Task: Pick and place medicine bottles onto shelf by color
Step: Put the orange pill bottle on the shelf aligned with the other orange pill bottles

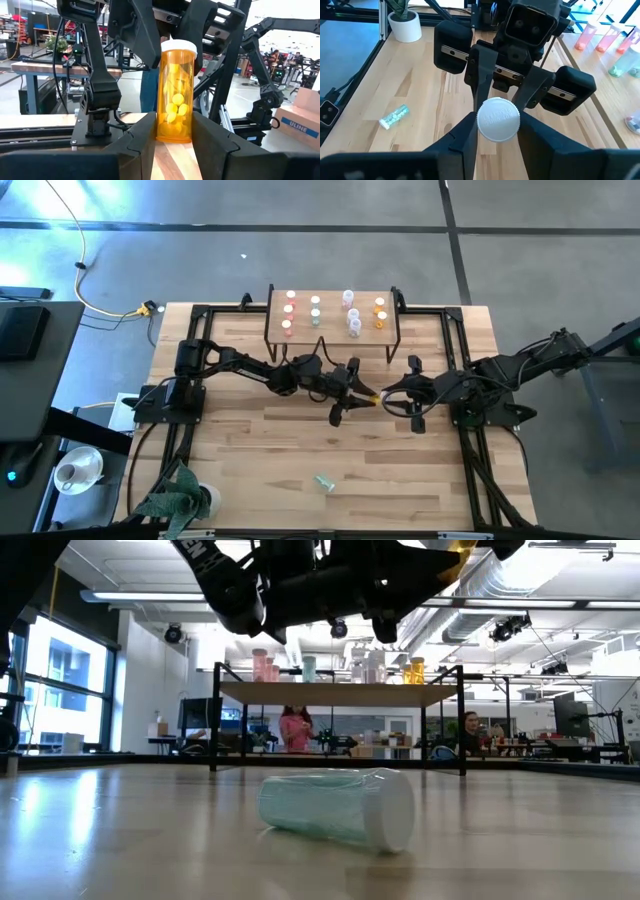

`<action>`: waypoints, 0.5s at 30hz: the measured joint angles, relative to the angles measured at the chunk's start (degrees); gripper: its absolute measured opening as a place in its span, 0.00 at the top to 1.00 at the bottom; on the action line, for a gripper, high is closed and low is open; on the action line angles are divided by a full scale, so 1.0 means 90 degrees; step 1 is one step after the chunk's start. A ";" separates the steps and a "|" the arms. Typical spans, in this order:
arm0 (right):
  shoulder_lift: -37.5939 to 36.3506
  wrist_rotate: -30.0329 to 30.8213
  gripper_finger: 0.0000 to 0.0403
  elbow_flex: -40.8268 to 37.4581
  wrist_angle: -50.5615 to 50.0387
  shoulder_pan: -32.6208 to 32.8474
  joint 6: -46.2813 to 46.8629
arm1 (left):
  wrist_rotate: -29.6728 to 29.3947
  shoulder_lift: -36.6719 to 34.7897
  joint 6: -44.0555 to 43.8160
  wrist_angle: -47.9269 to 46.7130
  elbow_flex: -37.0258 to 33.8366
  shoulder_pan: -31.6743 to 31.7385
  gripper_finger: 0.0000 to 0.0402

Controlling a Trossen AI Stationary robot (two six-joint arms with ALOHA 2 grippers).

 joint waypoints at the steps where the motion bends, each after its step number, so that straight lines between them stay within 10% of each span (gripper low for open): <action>1: 0.0000 0.0003 0.73 0.0000 0.0000 0.0000 -0.0002 | -0.0019 0.0000 0.0001 0.0000 0.0000 0.0000 0.74; 15: 0.0000 0.0039 0.73 0.0000 -0.0008 -0.0002 0.0000 | 0.0041 0.0000 0.0016 -0.0318 0.0000 0.0005 0.53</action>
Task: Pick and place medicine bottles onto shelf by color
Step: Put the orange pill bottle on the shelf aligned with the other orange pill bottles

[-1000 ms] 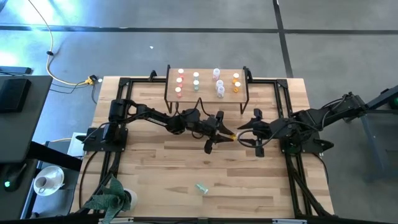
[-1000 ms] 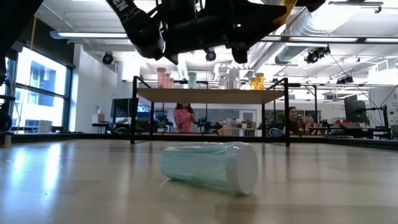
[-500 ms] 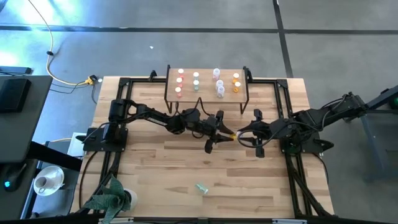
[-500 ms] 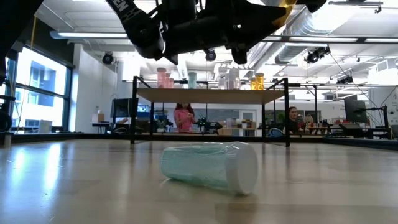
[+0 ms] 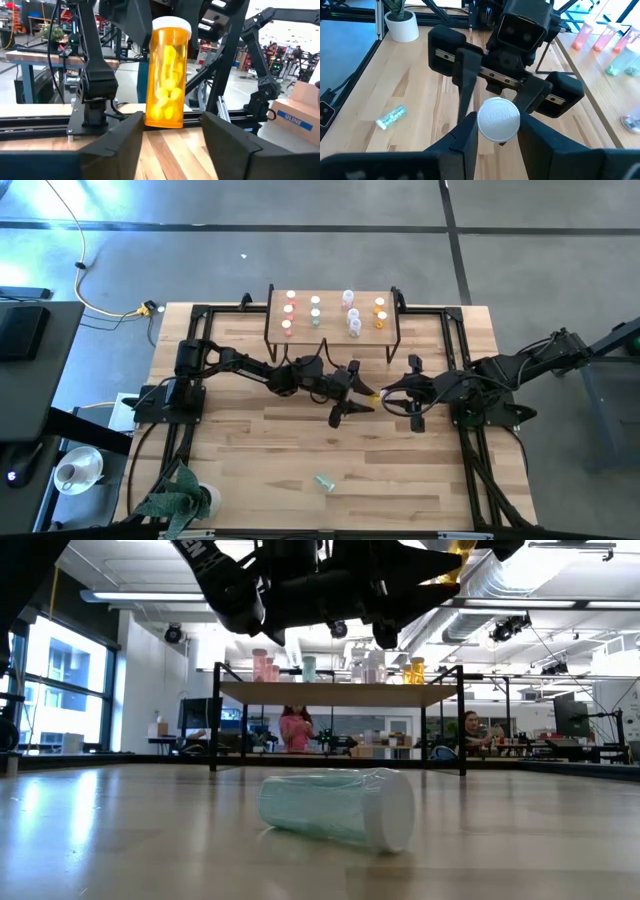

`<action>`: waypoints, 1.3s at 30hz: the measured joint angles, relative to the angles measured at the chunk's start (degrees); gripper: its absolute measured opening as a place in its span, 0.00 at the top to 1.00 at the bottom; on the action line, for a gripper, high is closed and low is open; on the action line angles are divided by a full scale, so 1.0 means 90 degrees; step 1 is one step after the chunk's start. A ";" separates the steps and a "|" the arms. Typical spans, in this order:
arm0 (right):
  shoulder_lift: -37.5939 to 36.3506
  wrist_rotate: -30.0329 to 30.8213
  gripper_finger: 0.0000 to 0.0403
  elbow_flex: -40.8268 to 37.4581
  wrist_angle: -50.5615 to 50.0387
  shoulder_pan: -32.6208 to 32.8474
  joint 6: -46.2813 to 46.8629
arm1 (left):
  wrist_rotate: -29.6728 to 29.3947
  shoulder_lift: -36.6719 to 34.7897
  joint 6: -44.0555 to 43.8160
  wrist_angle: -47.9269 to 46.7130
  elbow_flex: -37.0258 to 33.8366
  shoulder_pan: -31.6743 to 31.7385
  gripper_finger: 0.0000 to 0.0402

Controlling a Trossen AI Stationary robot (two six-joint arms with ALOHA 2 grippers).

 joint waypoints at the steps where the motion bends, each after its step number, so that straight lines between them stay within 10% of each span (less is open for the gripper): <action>1: 0.0000 0.0000 0.73 0.0000 -0.0020 0.0000 0.0002 | 0.0000 0.0000 0.0002 -0.0005 0.0000 0.0010 0.50; 24: -0.0009 0.1702 0.74 0.0184 -0.0134 -0.0070 -0.0191 | -0.0010 -0.0024 0.0294 -0.1248 0.0000 0.0583 0.43; 39: -0.0007 0.2193 0.74 0.1103 -0.0578 -0.1798 0.0025 | -0.0952 -0.1606 0.1548 -0.4108 0.0000 0.0518 0.43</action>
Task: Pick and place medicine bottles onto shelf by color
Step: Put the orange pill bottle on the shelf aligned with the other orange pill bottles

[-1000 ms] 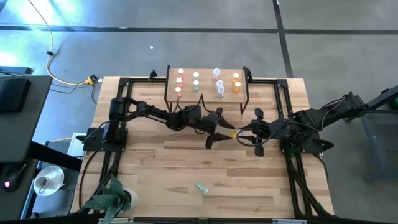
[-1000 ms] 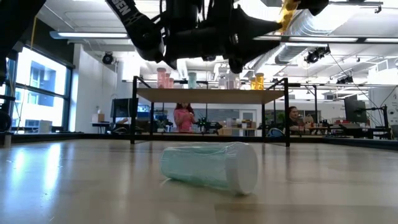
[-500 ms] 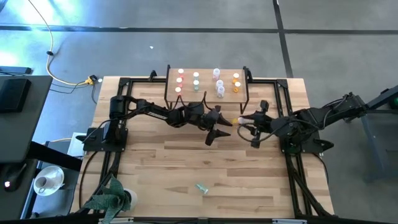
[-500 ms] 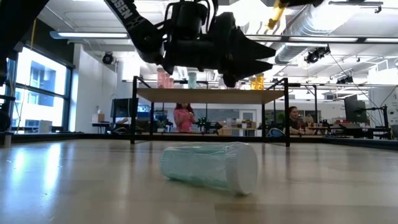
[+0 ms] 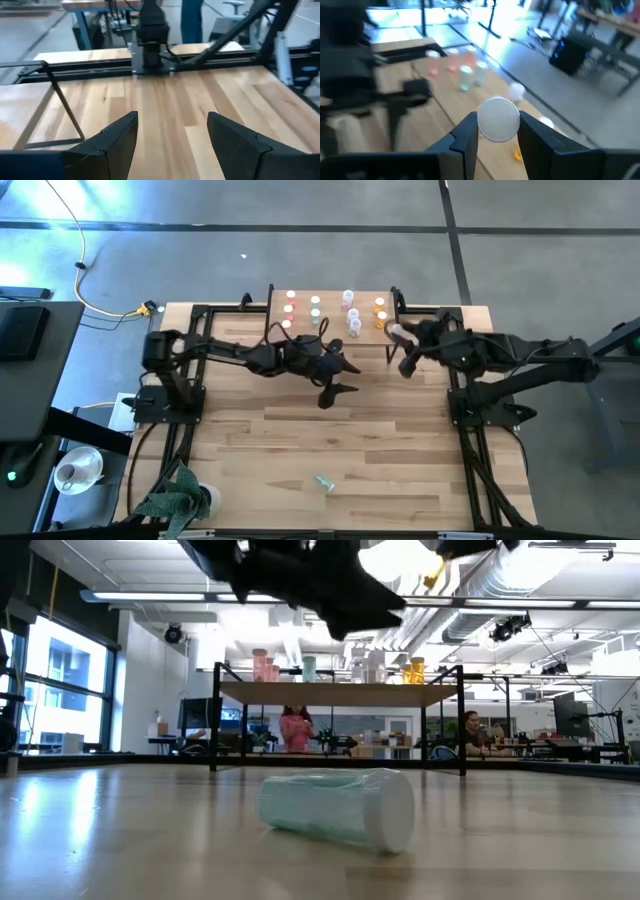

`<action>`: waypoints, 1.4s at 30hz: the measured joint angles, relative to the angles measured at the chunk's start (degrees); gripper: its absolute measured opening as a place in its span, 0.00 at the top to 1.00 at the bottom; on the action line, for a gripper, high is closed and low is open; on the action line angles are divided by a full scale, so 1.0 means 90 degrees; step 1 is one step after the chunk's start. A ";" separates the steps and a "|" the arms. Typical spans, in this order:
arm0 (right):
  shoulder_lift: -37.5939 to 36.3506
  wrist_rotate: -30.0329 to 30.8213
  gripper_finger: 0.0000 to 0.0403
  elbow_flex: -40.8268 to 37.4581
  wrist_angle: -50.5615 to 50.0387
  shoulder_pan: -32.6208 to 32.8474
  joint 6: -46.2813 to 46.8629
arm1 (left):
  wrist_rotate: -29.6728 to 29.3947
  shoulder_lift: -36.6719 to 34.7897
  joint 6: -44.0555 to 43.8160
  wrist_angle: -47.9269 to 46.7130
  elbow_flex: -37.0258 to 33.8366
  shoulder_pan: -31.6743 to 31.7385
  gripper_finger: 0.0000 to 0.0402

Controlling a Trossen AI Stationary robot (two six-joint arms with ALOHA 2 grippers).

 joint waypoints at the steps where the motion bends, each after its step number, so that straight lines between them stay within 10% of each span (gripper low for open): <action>1: 0.0000 -0.0075 0.74 0.0000 -0.0079 -0.0168 0.0114 | 0.0068 -0.0135 0.0012 -0.0183 -0.0006 -0.0012 0.43; 15: 0.0468 -0.2174 0.74 0.0002 -0.0806 -0.1886 0.1134 | 0.0604 -0.1985 -0.0348 0.0031 -0.1569 -0.0016 0.43; 26: 0.1229 -0.2825 0.74 -0.0002 -0.0877 -0.2461 0.1079 | 0.0564 -0.2282 -0.0939 0.1708 -0.3098 -0.0016 0.43; 42: 0.2288 -0.2854 0.74 0.0770 -0.1705 -0.2806 0.0840 | 0.0490 -0.2277 -0.1187 0.1728 -0.3198 -0.0016 0.43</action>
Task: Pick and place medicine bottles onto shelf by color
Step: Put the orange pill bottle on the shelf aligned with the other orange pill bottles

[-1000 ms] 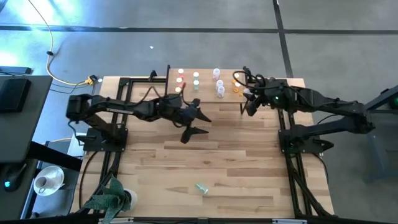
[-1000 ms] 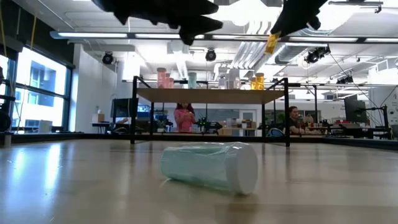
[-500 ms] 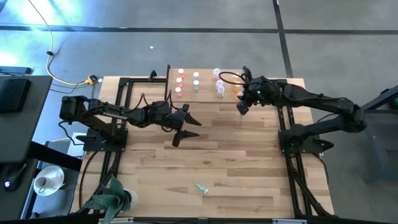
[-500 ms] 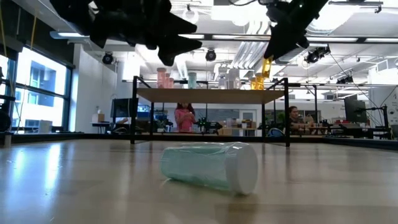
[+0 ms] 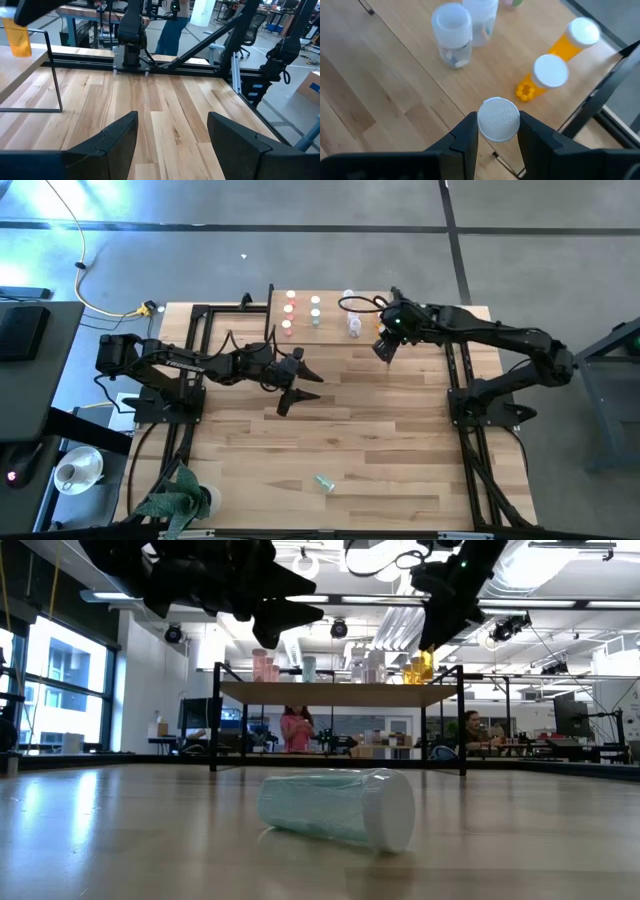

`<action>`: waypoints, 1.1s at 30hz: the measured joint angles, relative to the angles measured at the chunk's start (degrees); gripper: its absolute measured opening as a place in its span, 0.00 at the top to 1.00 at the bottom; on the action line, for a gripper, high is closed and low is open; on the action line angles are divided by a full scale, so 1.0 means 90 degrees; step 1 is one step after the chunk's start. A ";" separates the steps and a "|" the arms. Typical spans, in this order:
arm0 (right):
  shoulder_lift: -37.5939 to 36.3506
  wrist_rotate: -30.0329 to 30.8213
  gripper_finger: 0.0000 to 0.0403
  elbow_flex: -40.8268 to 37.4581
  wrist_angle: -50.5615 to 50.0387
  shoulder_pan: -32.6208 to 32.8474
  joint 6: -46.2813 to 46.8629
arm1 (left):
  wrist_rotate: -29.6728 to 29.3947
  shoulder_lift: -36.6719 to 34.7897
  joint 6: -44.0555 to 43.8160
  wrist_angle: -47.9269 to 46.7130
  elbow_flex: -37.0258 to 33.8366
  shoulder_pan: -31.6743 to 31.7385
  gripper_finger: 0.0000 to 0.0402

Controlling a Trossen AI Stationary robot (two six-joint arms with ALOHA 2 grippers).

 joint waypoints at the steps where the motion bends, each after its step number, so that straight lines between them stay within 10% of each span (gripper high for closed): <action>1: 0.0064 0.0000 0.74 0.0000 -0.0003 0.0000 0.0010 | 0.0000 0.0001 0.0000 -0.0001 0.0000 0.0000 0.43; 33: 0.0253 -0.0186 0.72 0.0005 0.0025 -0.0277 0.0226 | 0.0002 0.0005 0.0022 -0.0002 0.0000 0.0000 0.43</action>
